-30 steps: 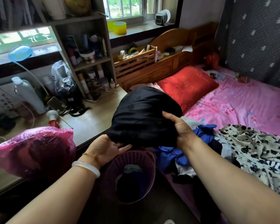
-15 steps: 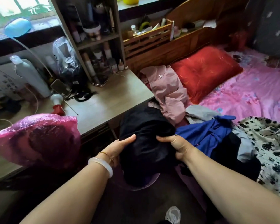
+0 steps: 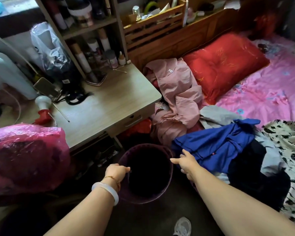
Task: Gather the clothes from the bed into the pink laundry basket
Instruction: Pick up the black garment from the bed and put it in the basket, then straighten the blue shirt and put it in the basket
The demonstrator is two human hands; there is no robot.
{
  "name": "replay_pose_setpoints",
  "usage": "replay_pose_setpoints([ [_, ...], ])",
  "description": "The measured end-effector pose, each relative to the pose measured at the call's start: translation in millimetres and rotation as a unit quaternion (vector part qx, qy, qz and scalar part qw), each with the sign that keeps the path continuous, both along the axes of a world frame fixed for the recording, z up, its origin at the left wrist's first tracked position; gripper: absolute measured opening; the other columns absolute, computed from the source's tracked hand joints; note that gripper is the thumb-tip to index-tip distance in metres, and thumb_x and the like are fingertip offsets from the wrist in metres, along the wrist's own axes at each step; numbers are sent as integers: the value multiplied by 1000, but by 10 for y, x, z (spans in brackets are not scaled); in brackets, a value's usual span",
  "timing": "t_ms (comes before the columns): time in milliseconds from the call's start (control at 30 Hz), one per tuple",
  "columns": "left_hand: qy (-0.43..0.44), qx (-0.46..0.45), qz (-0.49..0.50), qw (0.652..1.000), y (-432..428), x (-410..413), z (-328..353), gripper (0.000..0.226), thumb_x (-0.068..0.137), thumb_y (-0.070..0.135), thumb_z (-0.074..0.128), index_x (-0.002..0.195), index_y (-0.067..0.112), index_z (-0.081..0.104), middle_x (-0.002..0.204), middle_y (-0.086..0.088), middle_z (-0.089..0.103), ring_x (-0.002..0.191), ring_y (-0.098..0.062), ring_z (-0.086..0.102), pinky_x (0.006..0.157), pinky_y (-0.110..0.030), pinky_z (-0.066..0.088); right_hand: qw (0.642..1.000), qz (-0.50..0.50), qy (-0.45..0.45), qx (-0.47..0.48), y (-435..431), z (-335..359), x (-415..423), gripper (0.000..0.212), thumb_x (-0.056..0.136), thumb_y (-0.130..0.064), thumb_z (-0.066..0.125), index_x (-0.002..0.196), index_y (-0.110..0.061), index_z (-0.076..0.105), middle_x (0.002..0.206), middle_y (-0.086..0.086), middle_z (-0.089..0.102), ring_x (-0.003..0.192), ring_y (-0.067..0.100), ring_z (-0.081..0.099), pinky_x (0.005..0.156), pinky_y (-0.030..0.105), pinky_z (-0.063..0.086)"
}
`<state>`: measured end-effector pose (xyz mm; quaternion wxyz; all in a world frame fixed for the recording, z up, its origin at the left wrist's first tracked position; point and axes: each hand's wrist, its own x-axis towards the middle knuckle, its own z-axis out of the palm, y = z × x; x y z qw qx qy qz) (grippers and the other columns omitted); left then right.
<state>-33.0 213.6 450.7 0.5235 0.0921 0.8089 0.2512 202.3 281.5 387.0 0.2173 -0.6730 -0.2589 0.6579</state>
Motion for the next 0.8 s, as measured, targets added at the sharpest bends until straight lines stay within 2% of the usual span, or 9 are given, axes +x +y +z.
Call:
replay_pose_setpoints([
  [67, 2, -19, -21, 1000, 63, 41, -35, 43, 87, 5, 65, 128, 5, 53, 127, -16, 56, 117, -34, 53, 100, -43, 41, 1000, -10, -10, -12, 20, -59, 122, 89, 83, -1, 69, 153, -21, 18, 157, 4, 29, 139, 27, 36, 110, 44, 33],
  [133, 18, -20, -48, 998, 150, 111, -39, 8, 90, 2, 60, 87, 10, 58, 91, -9, 58, 81, -23, 56, 86, -36, 42, 999, -25, -15, -15, 75, -86, 248, 86, 84, 1, 67, 153, -20, 20, 154, 6, 35, 132, 27, 45, 105, 42, 39],
  [167, 20, -13, -49, 998, 219, 168, -32, 22, 91, 1, 58, 74, 13, 52, 81, -6, 53, 70, -17, 49, 81, -34, 40, 999, -37, -14, -17, 114, -100, 322, 84, 85, 2, 65, 153, -19, 21, 151, 8, 39, 128, 28, 49, 102, 41, 41],
  [233, 30, -6, -73, 997, 356, 287, -35, 11, 91, 1, 57, 86, 10, 59, 96, -9, 57, 80, -20, 54, 81, -32, 42, 998, -57, -14, -19, 185, -142, 445, 79, 86, 3, 63, 152, -16, 23, 142, 11, 47, 119, 29, 55, 98, 40, 44],
  [300, 34, 3, -81, 996, 524, 444, -92, 37, 89, 3, 61, 125, 7, 56, 128, -12, 55, 114, -27, 54, 93, -35, 44, 997, -74, -20, -21, 261, -200, 585, 76, 87, 1, 61, 151, -16, 24, 129, 12, 57, 108, 26, 58, 91, 37, 48],
  [367, 36, 13, -106, 994, 705, 626, -128, 51, 87, 4, 64, 135, 7, 49, 136, -12, 52, 122, -28, 51, 97, -36, 43, 996, -87, -25, -25, 335, -267, 705, 71, 88, -1, 59, 150, -16, 26, 107, 8, 66, 96, 21, 60, 80, 33, 49],
  [433, 32, 27, -126, 991, 898, 833, -192, 52, 85, 4, 66, 135, 6, 49, 129, -15, 57, 116, -31, 56, 92, -35, 45, 995, -94, -32, -30, 428, -351, 842, 69, 89, -3, 58, 149, -16, 28, 92, 4, 64, 87, 18, 60, 69, 28, 49],
  [533, 35, 48, -176, 983, 1197, 1200, -276, 53, 83, 5, 68, 133, 3, 50, 123, -19, 61, 113, -35, 60, 95, -39, 48, 993, -101, -50, -33, 609, -502, 1074, 72, 84, -3, 66, 147, -16, 34, 108, 7, 61, 96, 20, 60, 63, 27, 49],
  [800, 10, 84, -225, 971, 1731, 2091, -672, 53, 81, 0, 67, 131, 2, 48, 105, -9, 63, 82, -19, 61, 71, -28, 51, 979, -112, -171, -9, 1170, -1337, 1891, 59, 69, -12, 74, 125, -24, 61, 129, 11, 54, 98, 27, 62, 87, 44, 56],
])
